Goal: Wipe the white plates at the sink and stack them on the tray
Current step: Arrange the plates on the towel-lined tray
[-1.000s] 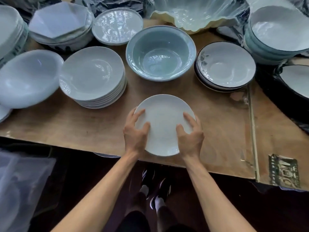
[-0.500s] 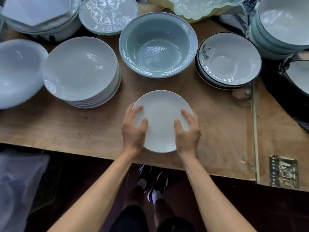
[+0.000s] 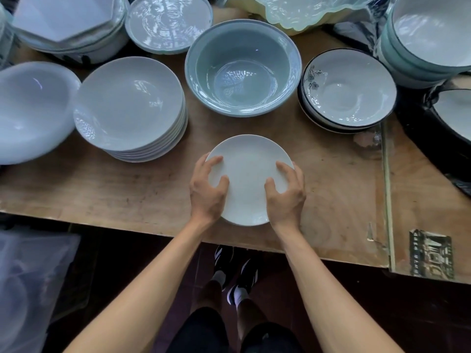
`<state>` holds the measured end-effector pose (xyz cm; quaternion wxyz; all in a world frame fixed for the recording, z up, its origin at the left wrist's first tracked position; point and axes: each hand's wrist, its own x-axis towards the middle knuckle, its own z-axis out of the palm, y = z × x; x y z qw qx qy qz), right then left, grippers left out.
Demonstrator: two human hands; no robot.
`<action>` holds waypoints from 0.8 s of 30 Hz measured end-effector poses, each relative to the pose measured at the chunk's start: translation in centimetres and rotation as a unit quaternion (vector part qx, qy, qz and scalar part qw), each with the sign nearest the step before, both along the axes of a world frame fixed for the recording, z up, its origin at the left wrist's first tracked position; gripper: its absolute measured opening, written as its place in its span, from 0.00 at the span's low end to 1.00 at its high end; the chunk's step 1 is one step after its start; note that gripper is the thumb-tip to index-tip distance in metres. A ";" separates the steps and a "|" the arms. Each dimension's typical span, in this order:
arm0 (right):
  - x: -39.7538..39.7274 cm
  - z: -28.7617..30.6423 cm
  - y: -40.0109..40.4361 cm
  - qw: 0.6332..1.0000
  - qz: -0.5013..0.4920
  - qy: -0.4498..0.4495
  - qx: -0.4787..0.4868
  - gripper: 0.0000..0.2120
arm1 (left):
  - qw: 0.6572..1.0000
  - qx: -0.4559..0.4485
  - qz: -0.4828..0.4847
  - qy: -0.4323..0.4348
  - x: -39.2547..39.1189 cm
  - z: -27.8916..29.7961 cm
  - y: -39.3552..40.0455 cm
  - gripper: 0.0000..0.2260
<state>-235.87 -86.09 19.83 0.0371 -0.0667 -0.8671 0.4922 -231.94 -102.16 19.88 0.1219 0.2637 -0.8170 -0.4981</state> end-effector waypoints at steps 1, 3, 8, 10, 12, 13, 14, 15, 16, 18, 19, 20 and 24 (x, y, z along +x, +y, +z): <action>0.0 0.1 0.1 1.000 0.006 -0.004 0.000 0.18 | 1.000 -0.009 -0.003 -0.007 0.0 0.1 -0.1 0.18; 0.0 0.3 0.3 1.000 0.023 -0.017 0.003 0.18 | 0.999 -0.035 -0.019 -0.026 -0.1 0.5 -0.2 0.18; 0.1 1.0 1.3 0.993 0.086 -0.066 0.047 0.22 | 0.983 -0.128 -0.094 -0.091 0.5 1.7 -0.6 0.19; 0.4 1.5 1.8 0.987 0.110 -0.078 0.086 0.24 | 0.970 -0.179 -0.125 -0.107 1.0 2.3 -0.5 0.18; 0.9 2.2 2.3 0.981 0.127 -0.086 0.117 0.25 | 0.952 -0.233 -0.161 -0.116 1.6 2.8 -0.4 0.19; 1.2 2.4 2.5 0.978 0.135 -0.091 0.132 0.26 | 0.940 -0.260 -0.186 -0.118 1.8 3.0 -0.5 0.20; 1.6 2.6 2.7 0.974 0.144 -0.097 0.148 0.26 | 0.925 -0.288 -0.215 -0.122 2.0 3.3 -0.5 0.21; 2.0 2.9 2.8 0.969 0.151 -0.102 0.167 0.26 | 0.906 -0.318 -0.248 -0.128 2.1 3.5 -0.6 0.22; 2.5 3.1 2.9 0.964 0.157 -0.105 0.188 0.26 | 0.884 -0.351 -0.279 -0.134 2.2 3.9 -0.5 0.22; 3.5 3.7 3.2 0.953 0.163 -0.112 0.230 0.25 | 0.841 -0.409 -0.327 -0.135 2.4 4.4 -0.4 0.23; 4.1 4.1 3.4 0.948 0.164 -0.115 0.246 0.25 | 0.828 -0.420 -0.348 -0.131 2.4 4.7 -0.3 0.23; 4.6 4.6 3.6 0.945 0.165 -0.120 0.257 0.24 | 0.817 -0.422 -0.373 -0.126 2.5 5.1 -0.1 0.23; 7.6 6.1 4.7 0.924 0.190 -0.157 0.292 0.22 | 0.787 -0.401 -0.462 -0.086 3.5 6.1 0.7 0.20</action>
